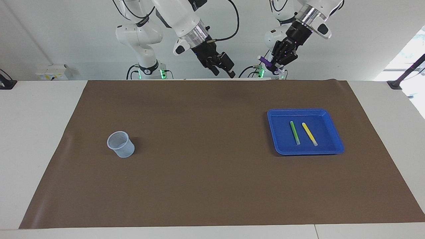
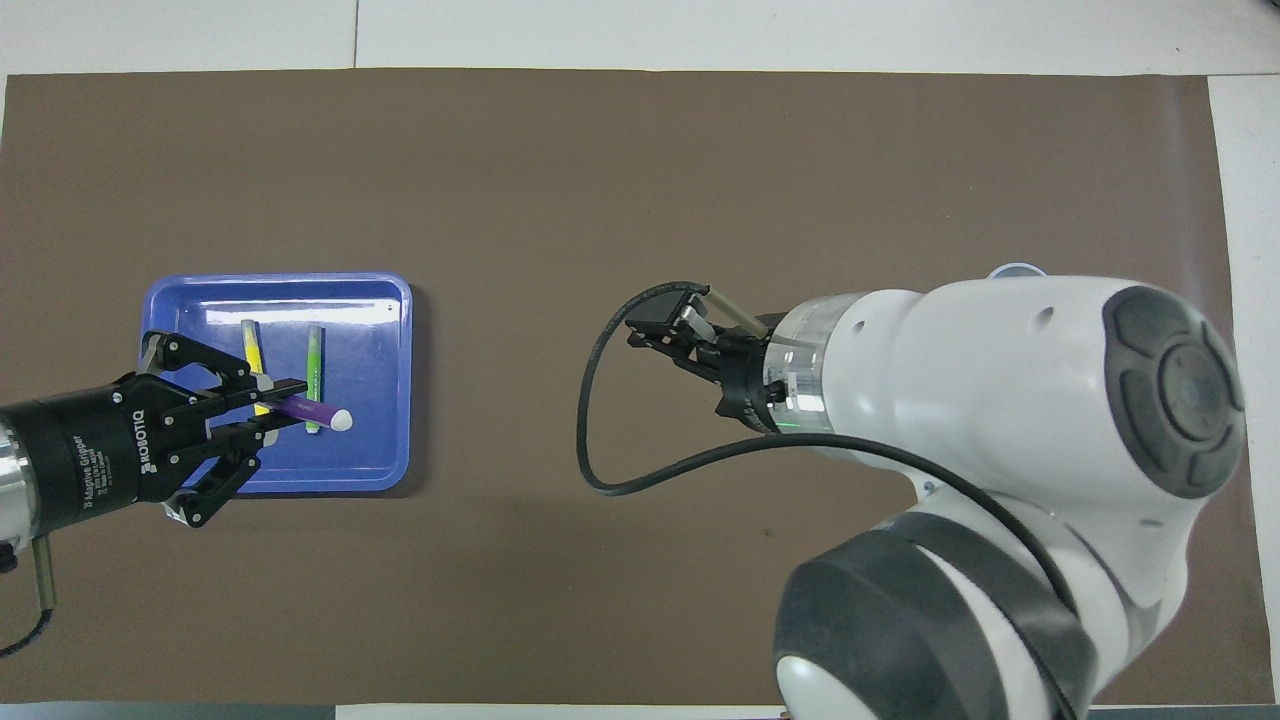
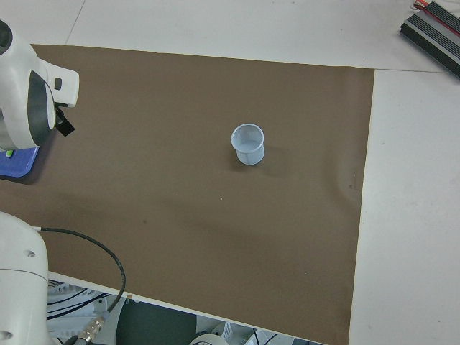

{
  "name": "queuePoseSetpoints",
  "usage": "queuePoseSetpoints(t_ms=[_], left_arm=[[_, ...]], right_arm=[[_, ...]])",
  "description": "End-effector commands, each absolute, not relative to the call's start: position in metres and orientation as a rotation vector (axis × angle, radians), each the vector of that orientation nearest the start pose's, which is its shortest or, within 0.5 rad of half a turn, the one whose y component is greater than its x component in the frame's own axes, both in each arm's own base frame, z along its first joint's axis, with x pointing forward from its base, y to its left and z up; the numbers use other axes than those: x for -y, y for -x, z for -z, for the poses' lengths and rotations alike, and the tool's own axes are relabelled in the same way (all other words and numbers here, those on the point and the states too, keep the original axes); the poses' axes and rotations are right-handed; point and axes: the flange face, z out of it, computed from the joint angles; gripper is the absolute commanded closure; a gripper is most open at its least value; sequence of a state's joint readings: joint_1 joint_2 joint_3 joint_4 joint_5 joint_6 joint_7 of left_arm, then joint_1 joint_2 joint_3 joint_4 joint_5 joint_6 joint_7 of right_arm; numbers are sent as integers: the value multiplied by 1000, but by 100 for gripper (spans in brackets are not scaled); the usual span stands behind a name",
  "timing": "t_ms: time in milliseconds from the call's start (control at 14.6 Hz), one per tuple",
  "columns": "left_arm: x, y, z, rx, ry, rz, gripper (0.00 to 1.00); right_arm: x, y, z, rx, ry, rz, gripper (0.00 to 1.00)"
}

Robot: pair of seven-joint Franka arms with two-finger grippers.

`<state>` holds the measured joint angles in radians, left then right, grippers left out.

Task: Right arm passes pens to left for tray arrangement
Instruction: 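Lower the purple pen into the tray while the right gripper withdraws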

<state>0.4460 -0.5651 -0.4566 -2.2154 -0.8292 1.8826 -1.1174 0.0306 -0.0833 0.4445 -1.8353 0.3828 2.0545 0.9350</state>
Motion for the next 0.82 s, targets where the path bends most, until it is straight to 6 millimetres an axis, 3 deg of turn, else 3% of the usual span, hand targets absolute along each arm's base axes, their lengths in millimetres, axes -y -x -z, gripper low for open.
queuePoseSetpoints(t_ms=[0,137,342,752], left_arm=[[56,-431,-552,-1433,-2183,140,100],[35,-448,-512,-1249,-2399,152,100],[3,-463,-474,-1002,-2601,136,100],[-39,-508,-394,-487,-2954,128,100]], right_arm=[[-236,-505,-573,-622,2734,89,0],[-197,-512,-562,-527,2812,111,0],[-146,-518,-550,-400,2928,155,0],[-51,-535,-548,-97,3133,228,0]])
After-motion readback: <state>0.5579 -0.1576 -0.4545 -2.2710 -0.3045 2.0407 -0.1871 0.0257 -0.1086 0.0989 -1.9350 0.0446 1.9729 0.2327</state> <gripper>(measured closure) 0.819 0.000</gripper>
